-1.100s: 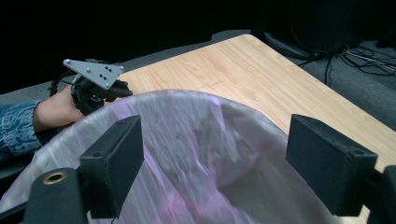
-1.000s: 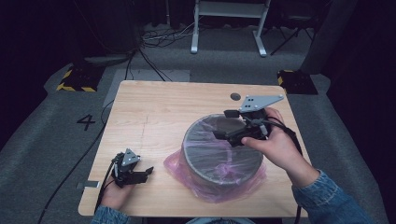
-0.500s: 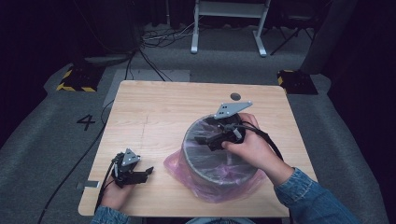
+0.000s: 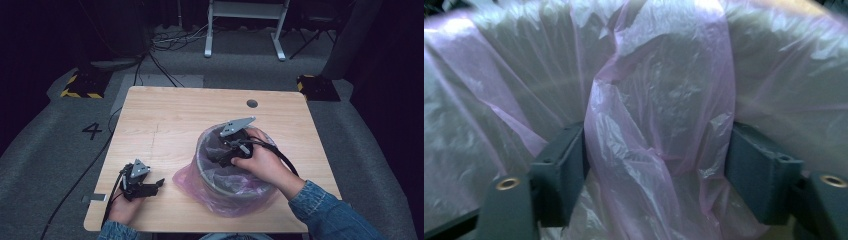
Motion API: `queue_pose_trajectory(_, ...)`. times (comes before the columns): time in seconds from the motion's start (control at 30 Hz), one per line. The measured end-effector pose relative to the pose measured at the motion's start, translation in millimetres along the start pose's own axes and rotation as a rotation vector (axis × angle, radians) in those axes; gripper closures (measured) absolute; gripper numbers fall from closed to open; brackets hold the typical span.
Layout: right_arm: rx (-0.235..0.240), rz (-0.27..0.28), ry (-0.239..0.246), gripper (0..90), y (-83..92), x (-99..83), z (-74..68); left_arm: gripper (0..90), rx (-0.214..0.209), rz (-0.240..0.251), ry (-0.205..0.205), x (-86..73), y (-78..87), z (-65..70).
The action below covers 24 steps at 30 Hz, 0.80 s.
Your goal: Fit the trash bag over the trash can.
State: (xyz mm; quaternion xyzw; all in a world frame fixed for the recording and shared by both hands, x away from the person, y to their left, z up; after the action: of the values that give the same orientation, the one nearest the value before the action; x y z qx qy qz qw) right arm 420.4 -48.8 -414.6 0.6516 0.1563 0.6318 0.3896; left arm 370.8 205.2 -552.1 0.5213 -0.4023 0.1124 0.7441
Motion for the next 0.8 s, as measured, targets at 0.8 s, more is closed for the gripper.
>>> queue_pose_trajectory(0.8,0.12,-0.276,-0.023,20.7,-35.5,-36.9,-16.0,26.9,0.002,0.002,0.004,0.5,-0.6,0.1)
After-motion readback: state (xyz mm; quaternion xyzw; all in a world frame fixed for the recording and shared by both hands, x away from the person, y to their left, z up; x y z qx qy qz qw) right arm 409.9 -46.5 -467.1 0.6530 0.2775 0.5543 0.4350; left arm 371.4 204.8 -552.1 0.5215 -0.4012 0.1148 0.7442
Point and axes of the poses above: each handheld gripper's, and its own axes: y roughly backward along the jaws, x roughly out of its top, z roughly to its right, the point moved 7 cm from there along -y, roughly forward along the jaws, and after that the axes turned 10 degrees about y, right-handed, at the moved point
